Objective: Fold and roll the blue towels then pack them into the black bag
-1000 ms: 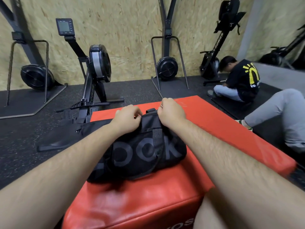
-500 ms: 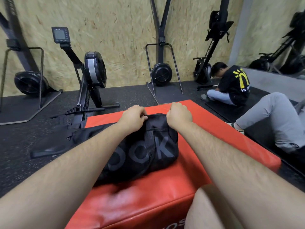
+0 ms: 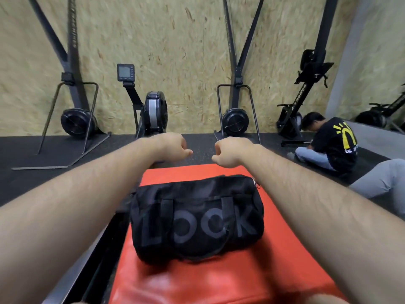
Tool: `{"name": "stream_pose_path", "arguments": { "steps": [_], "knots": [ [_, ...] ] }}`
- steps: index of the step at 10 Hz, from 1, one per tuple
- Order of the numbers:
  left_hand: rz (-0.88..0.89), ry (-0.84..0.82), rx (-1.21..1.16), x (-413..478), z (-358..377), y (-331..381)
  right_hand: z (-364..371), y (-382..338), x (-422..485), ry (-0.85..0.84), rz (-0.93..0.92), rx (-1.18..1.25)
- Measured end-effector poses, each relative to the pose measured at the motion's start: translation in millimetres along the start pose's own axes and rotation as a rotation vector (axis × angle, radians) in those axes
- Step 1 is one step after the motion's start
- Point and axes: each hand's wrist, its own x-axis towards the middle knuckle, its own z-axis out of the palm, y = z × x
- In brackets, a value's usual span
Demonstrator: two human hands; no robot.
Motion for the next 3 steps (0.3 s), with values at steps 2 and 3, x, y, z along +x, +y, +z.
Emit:
{"name": "stream_pose_path", "arguments": {
  "steps": [2, 3],
  "knots": [
    [-0.045, 0.126, -0.037, 114, -1, -57, 6, 9, 132, 0.052, 0.029, 0.017],
    [-0.077, 0.203, -0.4, 196, 5, -78, 15, 28, 217, 0.173, 0.066, 0.182]
  ]
}}
